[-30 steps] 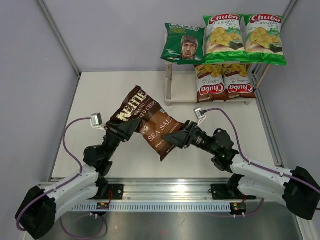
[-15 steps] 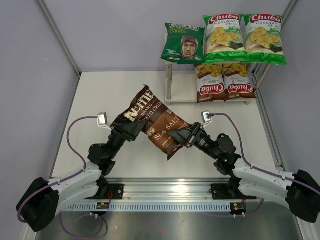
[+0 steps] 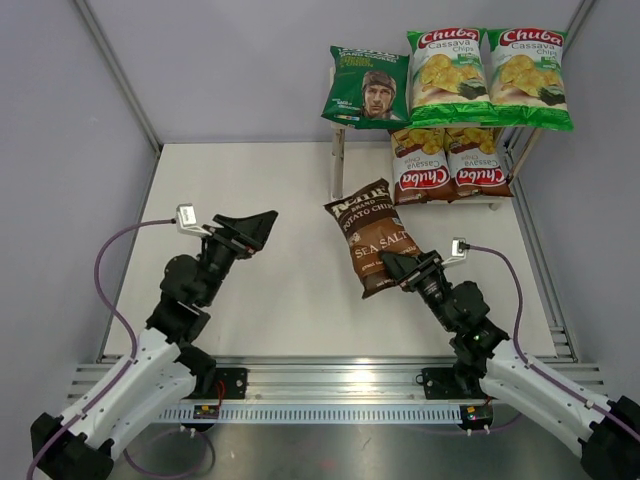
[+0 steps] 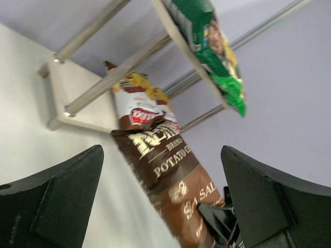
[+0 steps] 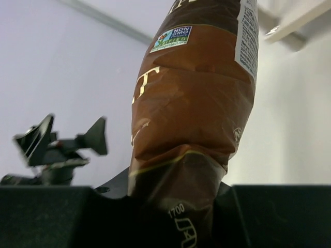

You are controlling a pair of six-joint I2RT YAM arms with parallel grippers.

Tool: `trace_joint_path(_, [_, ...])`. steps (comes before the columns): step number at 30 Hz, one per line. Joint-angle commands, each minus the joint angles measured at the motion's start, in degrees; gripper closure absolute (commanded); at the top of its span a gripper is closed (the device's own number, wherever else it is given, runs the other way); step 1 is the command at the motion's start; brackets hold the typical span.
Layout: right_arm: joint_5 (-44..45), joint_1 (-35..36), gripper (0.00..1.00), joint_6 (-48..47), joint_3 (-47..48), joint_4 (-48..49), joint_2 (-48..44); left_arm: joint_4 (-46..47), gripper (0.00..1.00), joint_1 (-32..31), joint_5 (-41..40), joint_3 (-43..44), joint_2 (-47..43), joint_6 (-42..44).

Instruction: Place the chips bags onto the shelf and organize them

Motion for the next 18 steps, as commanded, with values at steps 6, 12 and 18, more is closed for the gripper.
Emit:
trace_joint_path(6, [4.17,-9.39,0.75,-5.38,4.67,0.60,3.11,-27.53,0.01,0.31,0.34,9.75,-2.17,14.14])
trace_joint_path(12, [1.10,-16.31,0.75,-7.49,10.82,6.05,12.95,-38.16,0.01,0.31,5.01,16.06,-2.17,21.09])
trace_joint_path(18, [-1.89,-19.67,0.75,-12.59,19.25,11.14,26.03,-54.85,0.01,0.31,7.83,26.17,-0.76,29.52])
